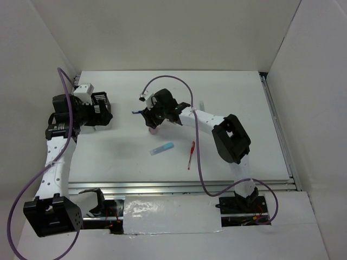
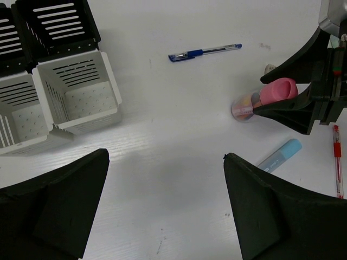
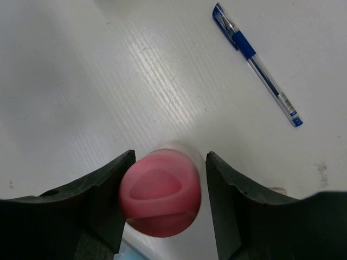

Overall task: Sort the stationery into containers
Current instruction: Place the stationery at the center of the board, then pick up the stationery from the center of the board.

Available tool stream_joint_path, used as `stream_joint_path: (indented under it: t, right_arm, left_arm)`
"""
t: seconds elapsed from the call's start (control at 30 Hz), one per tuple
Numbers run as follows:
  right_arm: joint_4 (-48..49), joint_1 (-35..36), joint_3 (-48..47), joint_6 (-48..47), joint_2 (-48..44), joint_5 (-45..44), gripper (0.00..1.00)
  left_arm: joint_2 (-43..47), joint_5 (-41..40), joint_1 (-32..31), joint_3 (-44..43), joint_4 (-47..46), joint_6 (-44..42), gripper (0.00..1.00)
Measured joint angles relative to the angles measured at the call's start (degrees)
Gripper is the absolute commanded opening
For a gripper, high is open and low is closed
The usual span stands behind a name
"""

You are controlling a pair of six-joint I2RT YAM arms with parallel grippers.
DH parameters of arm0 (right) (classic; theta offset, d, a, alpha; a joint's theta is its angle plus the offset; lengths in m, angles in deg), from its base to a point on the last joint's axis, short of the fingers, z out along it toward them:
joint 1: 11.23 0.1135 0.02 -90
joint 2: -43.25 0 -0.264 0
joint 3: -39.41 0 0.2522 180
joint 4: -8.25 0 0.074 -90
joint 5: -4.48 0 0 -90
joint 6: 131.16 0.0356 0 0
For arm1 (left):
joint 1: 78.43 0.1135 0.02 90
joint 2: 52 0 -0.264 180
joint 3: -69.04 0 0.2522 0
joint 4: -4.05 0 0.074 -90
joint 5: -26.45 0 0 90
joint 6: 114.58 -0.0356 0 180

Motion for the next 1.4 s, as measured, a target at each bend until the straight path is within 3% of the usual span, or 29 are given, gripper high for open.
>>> stream_joint_path:
  t: [0.23,0.27,0.3,0.33,0.57,0.77,1.1,1.4]
  right_arm:
    - [0.0,0.0,0.3,0.9,-0.1,-0.7,0.78]
    - [0.0,0.0,0.3,1.1,-0.2,-0.7,0.85]
    - [-0.1,0.0,0.3,1.4,-0.4,-0.7,0.99]
    - [-0.4,0.1,0.3,2.0,-0.8,-0.5,1.00]
    - [-2.4,0.1,0.4,5.2,-8.9,1.9,1.00]
    - [-2.6,-4.0,3.9,8.5,-22.3,3.6,1.00]
    - [-5.7,-26.1,11.8,12.7,-31.1,4.6,1.00]
    - [-7.8,-33.7,18.5,15.0,-36.9,4.6,1.00]
  left_arm:
    - [0.2,0.5,-0.1,1.3,-2.1,0.0,0.99]
    - [0.3,0.7,-0.1,1.9,-2.3,0.0,0.99]
    - [0.6,0.8,-0.2,2.6,-2.3,0.0,0.99]
    - [0.7,1.0,-0.2,3.1,-2.3,-0.1,0.99]
    - [4.0,3.4,-1.1,7.1,-3.1,-1.8,0.99]
    - [2.8,4.7,-9.1,11.1,-6.9,-4.1,0.99]
    - [-11.7,2.8,-23.1,10.3,-14.6,-5.9,0.96]
    - [-25.7,1.3,-27.1,3.3,-22.1,-3.4,0.94]
